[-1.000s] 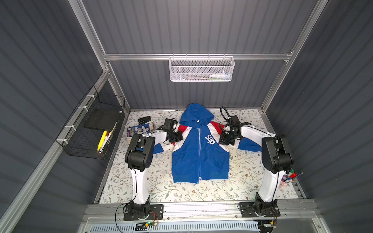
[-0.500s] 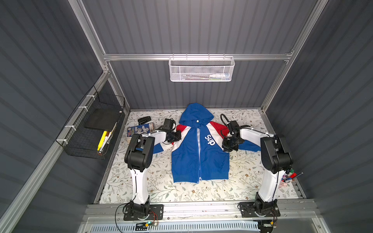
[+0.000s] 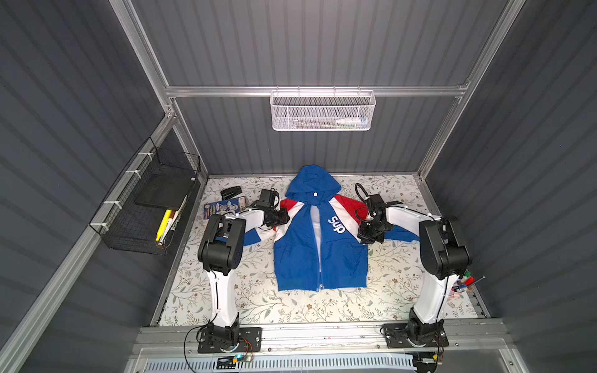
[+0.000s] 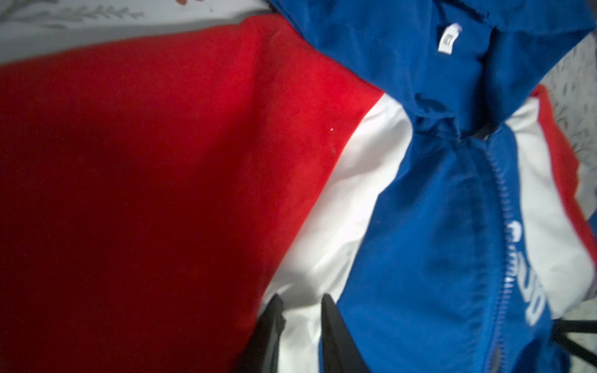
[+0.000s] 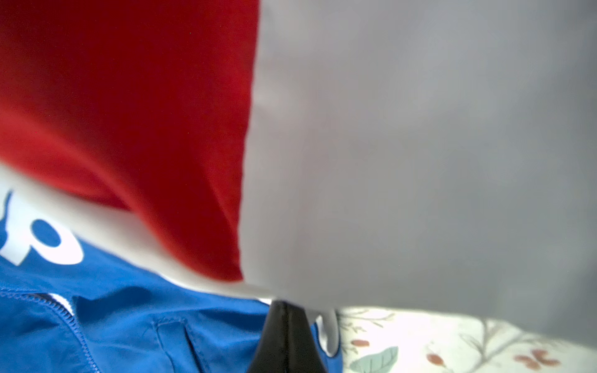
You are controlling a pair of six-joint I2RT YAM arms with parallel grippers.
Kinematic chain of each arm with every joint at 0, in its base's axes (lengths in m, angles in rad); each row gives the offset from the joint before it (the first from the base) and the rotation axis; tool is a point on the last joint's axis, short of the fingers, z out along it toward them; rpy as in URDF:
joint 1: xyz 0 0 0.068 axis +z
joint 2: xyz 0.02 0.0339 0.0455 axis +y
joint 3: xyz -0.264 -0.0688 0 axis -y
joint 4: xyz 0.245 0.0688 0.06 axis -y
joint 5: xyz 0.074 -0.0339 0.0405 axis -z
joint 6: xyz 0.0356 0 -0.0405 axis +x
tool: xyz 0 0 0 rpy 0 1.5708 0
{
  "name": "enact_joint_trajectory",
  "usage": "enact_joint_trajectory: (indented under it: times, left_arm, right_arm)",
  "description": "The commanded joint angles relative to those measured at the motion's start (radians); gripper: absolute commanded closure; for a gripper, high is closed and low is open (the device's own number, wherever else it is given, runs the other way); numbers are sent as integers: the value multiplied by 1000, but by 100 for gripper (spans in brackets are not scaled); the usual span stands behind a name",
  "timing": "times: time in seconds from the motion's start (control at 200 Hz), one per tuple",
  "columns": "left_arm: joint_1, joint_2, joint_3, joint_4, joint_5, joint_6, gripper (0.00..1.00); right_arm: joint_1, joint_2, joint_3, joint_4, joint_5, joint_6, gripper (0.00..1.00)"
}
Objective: Unzip the jacket
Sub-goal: Smooth out the jacket at the center of the board.
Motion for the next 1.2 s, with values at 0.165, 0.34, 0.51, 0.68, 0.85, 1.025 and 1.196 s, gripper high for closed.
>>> enact_joint_trajectory:
  times: [0.165, 0.34, 0.51, 0.68, 0.85, 1.025, 1.196]
  left_arm:
    - [-24, -189, 59, -162, 27, 19, 60]
    - [-123, -361, -177, -197, 7, -32, 79]
    - [-179, -513, -397, -181, 0, -129, 94]
    - [-236, -529, -499, -131, 16, -186, 100]
    - [-249, -484, -516, -191, -48, -209, 100]
    - [-250, -464, -548, -262, -108, -257, 100]
    - [-250, -500, -577, -318, -154, -291, 100]
  right_arm:
    - [63, -229, -66, 20, -43, -28, 94]
    - [174, -314, -161, -11, -1, 43, 99]
    - [258, -377, -285, 41, 15, 132, 100]
    - [266, -347, -358, 93, 6, 178, 100]
    - [268, -308, -387, 108, 13, 191, 100]
    - [266, -281, -405, 50, 96, 219, 100]
    - [262, -271, -424, -11, 165, 250, 100]
